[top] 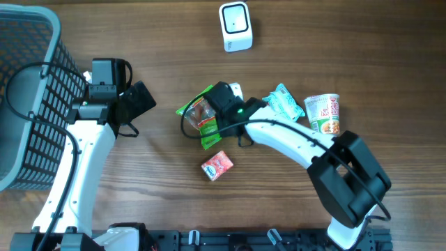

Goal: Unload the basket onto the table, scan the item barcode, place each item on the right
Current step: 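Grasp the green snack packet with the right gripper and lift it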

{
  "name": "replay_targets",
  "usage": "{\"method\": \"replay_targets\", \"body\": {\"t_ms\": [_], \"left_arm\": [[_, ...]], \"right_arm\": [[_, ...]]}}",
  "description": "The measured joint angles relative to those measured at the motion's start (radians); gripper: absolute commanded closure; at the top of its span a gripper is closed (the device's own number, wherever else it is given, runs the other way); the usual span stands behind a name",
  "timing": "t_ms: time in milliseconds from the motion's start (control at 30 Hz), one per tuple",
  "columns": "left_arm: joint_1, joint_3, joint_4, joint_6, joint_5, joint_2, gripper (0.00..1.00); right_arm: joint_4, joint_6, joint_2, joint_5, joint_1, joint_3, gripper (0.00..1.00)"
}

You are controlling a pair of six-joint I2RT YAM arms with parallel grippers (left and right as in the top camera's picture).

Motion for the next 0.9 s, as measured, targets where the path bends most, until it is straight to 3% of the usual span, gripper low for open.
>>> {"method": "replay_targets", "body": {"t_ms": [200,300,400,633,900], "left_arm": [[0.0,0.0,0.0,0.0,0.0,0.0,0.0],[0.0,0.0,0.0,0.0,0.0,0.0,0.0],[0.0,0.0,0.001,0.0,0.0,0.0,0.0],[0.0,0.0,0.0,0.0,0.0,0.0,0.0],[0.0,0.0,0.0,0.0,0.0,0.0,0.0]], "right_arm": [[-0.185,-0.089,0.003,-0.095,-0.123,0.172,0.71],[-0.196,-0.095,0.002,-0.356,-0.114,0.175,0.84],[-0.08,-0.043,0.002,-0.5,-0.06,0.158,0.96],[0.063,0.151,0.002,-0.375,0.114,0.078,0.96],[0.13,0.246,0.128,-0.337,0.138,0.054,0.96]]}}
